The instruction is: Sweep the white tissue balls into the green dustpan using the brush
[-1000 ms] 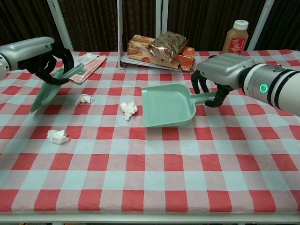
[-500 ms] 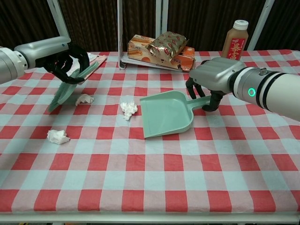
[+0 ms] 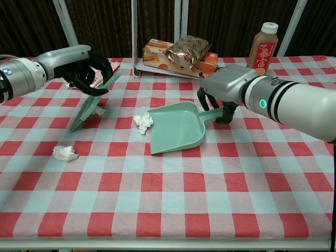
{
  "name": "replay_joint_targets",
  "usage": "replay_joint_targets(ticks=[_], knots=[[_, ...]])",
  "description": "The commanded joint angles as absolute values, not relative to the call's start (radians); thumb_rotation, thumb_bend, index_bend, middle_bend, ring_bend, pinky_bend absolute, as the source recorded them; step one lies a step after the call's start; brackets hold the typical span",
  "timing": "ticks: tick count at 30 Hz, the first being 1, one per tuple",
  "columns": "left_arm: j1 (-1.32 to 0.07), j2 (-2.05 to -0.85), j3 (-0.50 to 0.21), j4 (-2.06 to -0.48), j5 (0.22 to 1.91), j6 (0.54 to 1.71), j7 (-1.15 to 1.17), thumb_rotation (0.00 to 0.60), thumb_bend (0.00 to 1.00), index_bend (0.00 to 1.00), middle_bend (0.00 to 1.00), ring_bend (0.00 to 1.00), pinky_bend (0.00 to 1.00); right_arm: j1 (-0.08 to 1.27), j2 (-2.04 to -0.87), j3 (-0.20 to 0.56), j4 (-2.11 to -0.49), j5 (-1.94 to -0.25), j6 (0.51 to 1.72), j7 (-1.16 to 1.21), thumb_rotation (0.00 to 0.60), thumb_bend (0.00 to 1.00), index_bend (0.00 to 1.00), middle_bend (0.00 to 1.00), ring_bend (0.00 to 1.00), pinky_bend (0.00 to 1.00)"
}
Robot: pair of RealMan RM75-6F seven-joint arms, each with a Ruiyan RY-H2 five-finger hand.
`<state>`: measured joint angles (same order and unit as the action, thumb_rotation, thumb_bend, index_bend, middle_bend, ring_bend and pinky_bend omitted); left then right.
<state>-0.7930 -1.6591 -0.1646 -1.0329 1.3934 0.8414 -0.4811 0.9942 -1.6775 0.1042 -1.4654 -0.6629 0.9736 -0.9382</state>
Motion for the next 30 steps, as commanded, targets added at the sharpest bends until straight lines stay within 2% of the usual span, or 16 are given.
replay_joint_targets(ticks=[1, 21, 30], knots=[[-0.803, -1.67, -0.164, -1.032, 1.404, 0.838, -0.523, 0.6, 0.35, 0.52, 0.51, 0.73, 0.82, 0.995, -1.687, 0.107, -1.456, -0.662, 0.973, -0.928, 0.6, 0.39, 0.64, 0.58, 0.24, 0.08], [-0.828, -1.704, -0.182, -1.115, 1.399, 0.835, -0.644, 0.6, 0.35, 0.52, 0.51, 0.73, 0.82, 1.003, -1.746, 0.132, -1.408, -0.68, 0.971, -0.867, 0.6, 0.39, 0.64, 0.58, 0.24, 0.08], [-0.831, -1.699, -0.178, -1.127, 1.406, 0.851, -0.624, 0.6, 0.35, 0.52, 0.51, 0.73, 0.82, 1.01, -1.694, 0.106, -1.461, -0.636, 0.992, -0.943, 0.6, 0.41, 0.66, 0.58, 0.24, 0.08]])
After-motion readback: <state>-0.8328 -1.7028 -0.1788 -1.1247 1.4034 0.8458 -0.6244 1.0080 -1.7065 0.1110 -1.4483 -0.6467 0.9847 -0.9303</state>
